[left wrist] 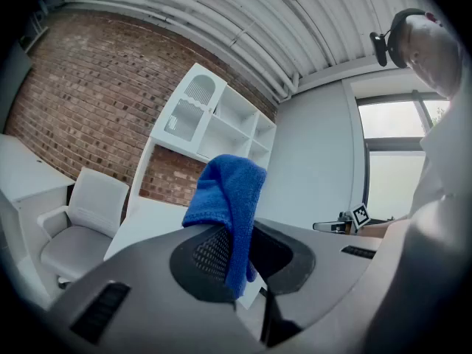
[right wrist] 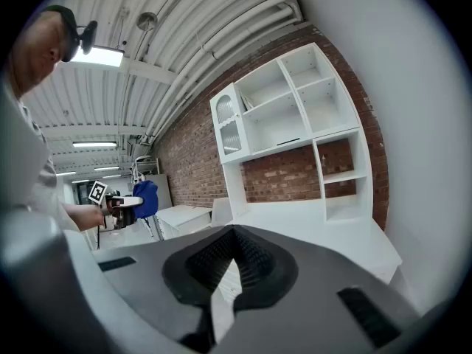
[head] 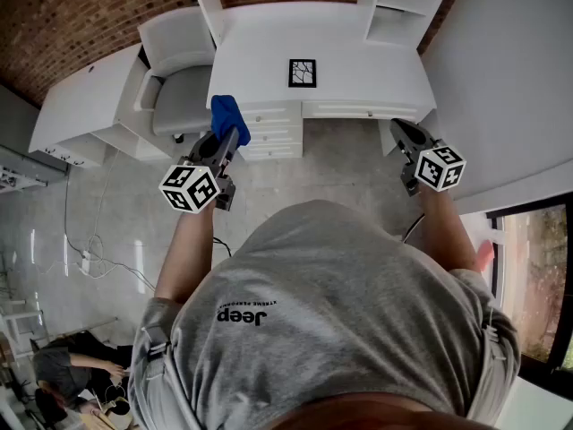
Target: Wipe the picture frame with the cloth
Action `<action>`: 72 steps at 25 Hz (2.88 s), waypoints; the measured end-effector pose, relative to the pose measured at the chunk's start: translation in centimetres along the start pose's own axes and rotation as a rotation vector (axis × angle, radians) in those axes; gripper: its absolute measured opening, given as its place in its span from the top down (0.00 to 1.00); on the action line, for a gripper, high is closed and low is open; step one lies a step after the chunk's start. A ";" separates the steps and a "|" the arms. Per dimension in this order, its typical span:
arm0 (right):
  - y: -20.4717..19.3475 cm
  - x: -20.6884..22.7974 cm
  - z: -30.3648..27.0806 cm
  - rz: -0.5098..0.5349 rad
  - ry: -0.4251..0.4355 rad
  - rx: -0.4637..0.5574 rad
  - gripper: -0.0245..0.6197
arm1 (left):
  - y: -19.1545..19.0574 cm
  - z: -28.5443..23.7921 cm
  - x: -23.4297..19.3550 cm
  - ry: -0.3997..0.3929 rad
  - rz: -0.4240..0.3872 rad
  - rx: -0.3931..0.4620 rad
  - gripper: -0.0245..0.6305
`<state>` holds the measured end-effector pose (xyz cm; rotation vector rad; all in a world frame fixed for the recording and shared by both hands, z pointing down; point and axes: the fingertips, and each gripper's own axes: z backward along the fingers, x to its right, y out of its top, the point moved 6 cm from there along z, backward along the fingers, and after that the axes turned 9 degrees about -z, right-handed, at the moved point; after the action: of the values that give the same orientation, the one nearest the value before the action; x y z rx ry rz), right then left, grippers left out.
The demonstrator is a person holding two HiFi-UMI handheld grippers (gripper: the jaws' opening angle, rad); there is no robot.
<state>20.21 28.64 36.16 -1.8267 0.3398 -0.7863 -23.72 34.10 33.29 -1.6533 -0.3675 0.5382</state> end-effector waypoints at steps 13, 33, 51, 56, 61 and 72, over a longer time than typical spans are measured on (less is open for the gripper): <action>0.3 1.7 1.2 0.028 0.042 -0.021 0.94 | 0.1 -1.2 3.1 0.019 -0.014 -0.008 0.88; -0.3 9.4 6.4 -0.003 0.108 -0.011 0.94 | -0.4 -7.3 11.9 0.022 -0.024 -0.043 0.88; 1.0 10.2 -0.7 -0.006 0.014 -0.031 0.94 | -0.8 -13.6 2.3 -0.076 0.008 -0.037 0.88; 3.2 8.2 -7.3 -0.005 -0.031 -0.011 0.94 | 1.2 -16.1 -5.3 -0.131 -0.001 -0.037 0.88; 5.1 6.1 -13.7 -0.002 -0.066 0.011 0.94 | 3.2 -18.0 -12.7 -0.178 -0.014 -0.039 0.88; 6.8 5.5 -23.4 -0.013 -0.124 -0.046 0.94 | 3.2 -21.2 -23.5 -0.202 0.043 -0.053 0.88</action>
<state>9.84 5.93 36.97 -1.9127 0.2679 -0.6757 -32.12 3.52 35.30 -1.6657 -0.4989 0.7359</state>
